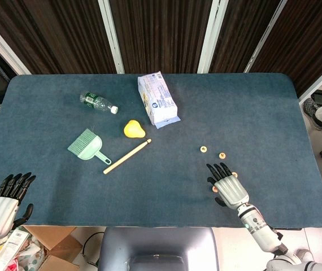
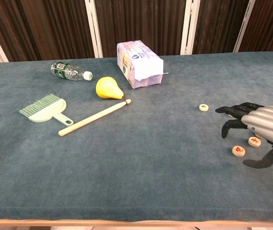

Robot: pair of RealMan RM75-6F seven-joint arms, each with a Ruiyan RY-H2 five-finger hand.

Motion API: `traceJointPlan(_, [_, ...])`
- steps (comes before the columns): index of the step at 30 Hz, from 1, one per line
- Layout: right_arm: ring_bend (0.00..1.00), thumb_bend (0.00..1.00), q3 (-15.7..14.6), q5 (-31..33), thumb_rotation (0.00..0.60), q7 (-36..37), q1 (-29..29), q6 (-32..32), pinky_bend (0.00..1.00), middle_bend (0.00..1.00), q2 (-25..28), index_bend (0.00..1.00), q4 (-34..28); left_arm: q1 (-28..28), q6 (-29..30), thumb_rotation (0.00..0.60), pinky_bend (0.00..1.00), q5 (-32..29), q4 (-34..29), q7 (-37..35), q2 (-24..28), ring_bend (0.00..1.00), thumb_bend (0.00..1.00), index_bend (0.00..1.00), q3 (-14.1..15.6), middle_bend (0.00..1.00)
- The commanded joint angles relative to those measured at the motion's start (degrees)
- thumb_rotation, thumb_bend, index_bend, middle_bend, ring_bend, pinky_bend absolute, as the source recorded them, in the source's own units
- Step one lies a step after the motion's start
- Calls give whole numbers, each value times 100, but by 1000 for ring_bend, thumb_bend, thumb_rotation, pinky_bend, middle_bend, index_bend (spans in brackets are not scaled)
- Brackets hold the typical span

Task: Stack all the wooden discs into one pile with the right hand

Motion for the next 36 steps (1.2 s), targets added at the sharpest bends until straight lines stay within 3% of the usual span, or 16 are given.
traceJointPlan(1, [0, 422, 0, 68, 600, -31, 37, -32, 0, 0, -54, 481, 91, -9, -15, 600, 40, -10, -1, 1, -3, 11, 507, 6, -6, 40])
traceJointPlan(7, [0, 436, -12, 170, 600, 1, 101, -84, 0, 0, -153, 532, 297, -18, -34, 600, 40, -10, -2, 9, -8, 10, 507, 6, -1, 41])
traceJointPlan(36, [0, 482, -117, 378, 600, -32, 218, -36, 0, 3, -251, 602, 457, -10, 2, 600, 40, 1, 8, -43, 5, 11, 506, 5, 3, 40])
